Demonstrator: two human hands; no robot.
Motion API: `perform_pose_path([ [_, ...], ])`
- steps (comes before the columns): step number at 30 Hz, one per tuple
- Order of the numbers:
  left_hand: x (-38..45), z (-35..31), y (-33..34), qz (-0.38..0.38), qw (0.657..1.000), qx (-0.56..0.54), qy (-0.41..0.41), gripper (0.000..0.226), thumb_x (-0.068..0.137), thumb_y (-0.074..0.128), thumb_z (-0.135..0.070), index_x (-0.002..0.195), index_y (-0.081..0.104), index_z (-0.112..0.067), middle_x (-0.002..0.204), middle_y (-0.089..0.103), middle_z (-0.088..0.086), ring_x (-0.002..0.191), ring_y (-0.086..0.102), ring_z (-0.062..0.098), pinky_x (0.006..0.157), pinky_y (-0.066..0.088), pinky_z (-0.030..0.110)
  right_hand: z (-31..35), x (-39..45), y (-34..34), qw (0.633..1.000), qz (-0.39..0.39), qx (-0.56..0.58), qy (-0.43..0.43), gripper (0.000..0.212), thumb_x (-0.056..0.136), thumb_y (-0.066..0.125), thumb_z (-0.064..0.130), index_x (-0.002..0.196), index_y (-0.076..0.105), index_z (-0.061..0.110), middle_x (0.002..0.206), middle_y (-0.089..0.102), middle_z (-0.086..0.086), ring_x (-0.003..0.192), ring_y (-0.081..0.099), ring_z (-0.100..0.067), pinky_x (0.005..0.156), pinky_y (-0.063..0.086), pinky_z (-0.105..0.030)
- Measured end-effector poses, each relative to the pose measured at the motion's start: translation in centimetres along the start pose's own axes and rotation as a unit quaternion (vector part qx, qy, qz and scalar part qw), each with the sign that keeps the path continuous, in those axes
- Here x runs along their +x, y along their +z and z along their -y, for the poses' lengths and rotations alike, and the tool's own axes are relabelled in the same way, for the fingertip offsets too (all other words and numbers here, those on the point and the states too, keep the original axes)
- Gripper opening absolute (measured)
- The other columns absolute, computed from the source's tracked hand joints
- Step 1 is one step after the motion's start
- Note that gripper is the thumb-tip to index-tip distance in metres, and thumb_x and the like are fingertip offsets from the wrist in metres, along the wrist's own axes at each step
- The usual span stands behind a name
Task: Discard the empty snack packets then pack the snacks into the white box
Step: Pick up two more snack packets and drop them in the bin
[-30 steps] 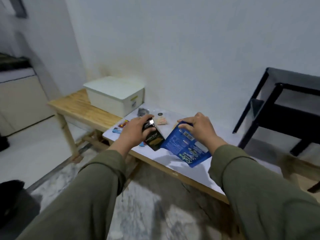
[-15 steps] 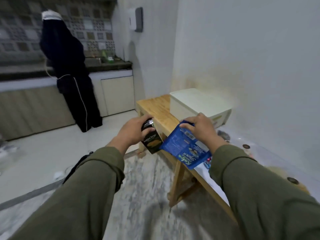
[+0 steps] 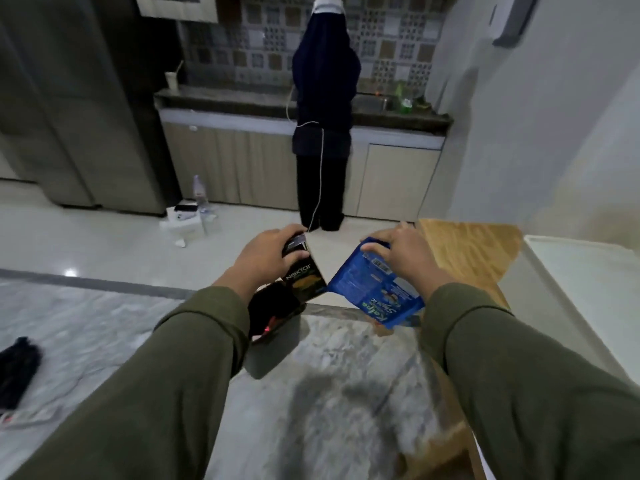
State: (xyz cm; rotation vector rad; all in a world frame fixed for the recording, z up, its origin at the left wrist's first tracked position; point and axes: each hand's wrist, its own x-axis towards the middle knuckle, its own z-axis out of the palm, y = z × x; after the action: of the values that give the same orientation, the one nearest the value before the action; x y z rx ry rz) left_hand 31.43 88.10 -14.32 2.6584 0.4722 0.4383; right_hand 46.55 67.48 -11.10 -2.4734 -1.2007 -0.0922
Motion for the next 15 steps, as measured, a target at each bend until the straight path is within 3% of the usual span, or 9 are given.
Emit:
perform_pose_path([
  [4, 1.6, 4.0, 0.1, -0.008, 0.998, 0.01, -0.064, 0.046, 0.088, 0.059, -0.041, 0.13, 0.046, -0.027, 0.114, 0.063, 0.011, 0.105, 0.056, 0.031, 0.087, 0.046, 0.036, 0.5, 6.2, 3.7, 0.998, 0.029, 0.019, -0.046, 0.037, 0.087, 0.055, 0.048, 0.113, 0.068, 0.026, 0.101, 0.067, -0.014, 0.102, 0.05, -0.029, 0.082, 0.039, -0.035],
  [8, 4.0, 8.9, 0.8, -0.012, 0.994, 0.013, -0.109, 0.047, 0.088, 0.058, -0.041, 0.131, 0.045, -0.027, 0.114, 0.063, 0.01, 0.105, 0.056, 0.03, 0.088, 0.047, 0.037, 1.5, 12.3, 8.1, 0.994, 0.052, 0.039, -0.091, 0.036, 0.086, 0.057, 0.045, 0.112, 0.069, 0.023, 0.087, 0.065, -0.002, 0.098, 0.049, -0.027, 0.079, 0.036, -0.032],
  [11, 6.3, 13.2, 2.1, -0.004, 0.99, 0.018, -0.139, 0.047, 0.088, 0.057, -0.043, 0.131, 0.044, -0.028, 0.113, 0.063, 0.01, 0.104, 0.056, 0.029, 0.087, 0.047, 0.038, 2.1, 16.9, 12.3, 0.989, 0.073, 0.035, -0.123, 0.037, 0.087, 0.056, 0.046, 0.111, 0.069, 0.023, 0.105, 0.071, -0.003, 0.097, 0.049, -0.026, 0.082, 0.038, -0.035],
  [15, 9.5, 19.5, 5.0, 0.008, 0.985, 0.012, -0.172, 0.047, 0.088, 0.057, -0.044, 0.131, 0.044, -0.029, 0.111, 0.062, 0.01, 0.104, 0.056, 0.03, 0.085, 0.047, 0.036, 2.6, 23.0, 19.0, 0.983, 0.104, 0.058, -0.141, 0.035, 0.086, 0.056, 0.046, 0.108, 0.071, 0.023, 0.102, 0.072, -0.003, 0.095, 0.05, -0.026, 0.082, 0.039, -0.036],
])
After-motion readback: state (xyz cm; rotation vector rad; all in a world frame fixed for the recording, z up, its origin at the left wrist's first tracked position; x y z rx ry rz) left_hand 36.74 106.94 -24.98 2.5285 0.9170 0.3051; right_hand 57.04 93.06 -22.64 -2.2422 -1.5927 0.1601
